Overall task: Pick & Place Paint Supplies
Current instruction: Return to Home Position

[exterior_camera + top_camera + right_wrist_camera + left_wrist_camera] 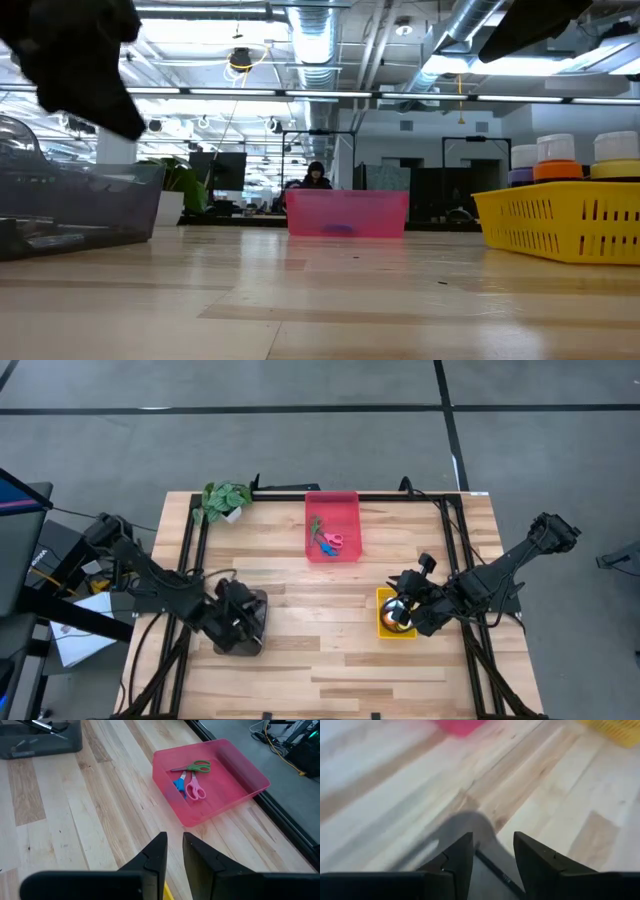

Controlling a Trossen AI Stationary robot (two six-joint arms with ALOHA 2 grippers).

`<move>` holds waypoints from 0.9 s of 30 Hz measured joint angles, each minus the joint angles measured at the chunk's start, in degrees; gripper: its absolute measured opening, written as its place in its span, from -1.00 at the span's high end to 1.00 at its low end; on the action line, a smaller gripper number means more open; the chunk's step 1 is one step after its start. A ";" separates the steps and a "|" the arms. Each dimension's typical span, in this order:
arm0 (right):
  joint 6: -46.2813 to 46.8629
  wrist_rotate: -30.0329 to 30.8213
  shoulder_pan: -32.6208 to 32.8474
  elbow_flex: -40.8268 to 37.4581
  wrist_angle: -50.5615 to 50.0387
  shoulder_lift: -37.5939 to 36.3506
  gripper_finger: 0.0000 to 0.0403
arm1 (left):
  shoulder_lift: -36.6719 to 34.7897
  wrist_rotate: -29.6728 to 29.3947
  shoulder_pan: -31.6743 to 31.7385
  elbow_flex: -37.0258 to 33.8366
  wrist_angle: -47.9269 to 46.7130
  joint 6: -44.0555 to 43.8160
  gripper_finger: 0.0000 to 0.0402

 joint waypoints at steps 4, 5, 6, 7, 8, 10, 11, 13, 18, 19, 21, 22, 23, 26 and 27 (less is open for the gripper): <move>-0.02 0.00 0.02 0.00 -0.26 0.00 0.72 | -6.70 -1.50 -0.17 0.01 -0.47 6.60 0.32; -0.02 0.00 0.02 0.00 -0.35 0.00 0.72 | -8.31 -1.82 -0.33 0.00 -0.72 8.14 0.33; -0.02 0.00 0.02 0.00 -0.38 0.00 0.72 | -9.84 -2.47 -0.64 0.00 -1.06 9.66 0.33; -0.02 0.00 0.02 0.00 -0.46 0.00 0.72 | -11.23 -3.32 -1.06 0.01 -1.16 10.86 0.34; -0.02 0.00 0.02 0.00 -0.46 0.00 0.72 | -12.67 -4.29 -1.57 0.00 -1.18 11.94 0.36; -0.02 -0.04 0.02 0.00 -0.46 0.00 0.72 | -15.56 -6.37 -3.05 -0.24 -1.02 13.80 0.39; -0.02 -0.07 0.02 0.00 -0.46 0.00 0.72 | -17.05 -7.48 -4.01 -0.77 -0.75 14.28 0.42; -0.02 -0.11 0.02 0.00 -0.46 0.00 0.72 | -19.74 -9.76 -6.13 -2.86 0.00 14.36 0.48; -0.03 -0.22 0.02 0.00 -0.48 0.00 0.72 | -26.20 -16.63 -11.68 -12.09 7.34 14.52 0.74; -0.04 -0.22 0.02 0.00 -0.48 0.00 0.72 | -27.16 -17.70 -12.33 -14.05 8.79 14.75 0.81; -0.04 -0.22 0.02 0.00 -0.48 0.00 0.72 | -29.09 -19.63 -13.03 -18.02 13.01 17.00 0.94; -0.04 -0.20 0.04 0.00 -0.48 0.00 0.72 | -30.00 -20.33 -13.06 -19.80 15.70 19.02 0.97; -0.04 -0.20 0.02 0.00 -0.48 0.00 0.72 | -30.96 -20.57 -12.76 -21.59 19.13 22.02 0.97; -0.04 -0.09 -0.05 0.00 -0.46 0.00 0.72 | -33.26 -19.56 -10.67 -26.04 32.08 34.55 0.98; -0.04 0.02 -0.26 0.00 -0.45 0.00 0.72 | -34.09 -17.98 -9.57 -27.32 37.38 39.52 0.99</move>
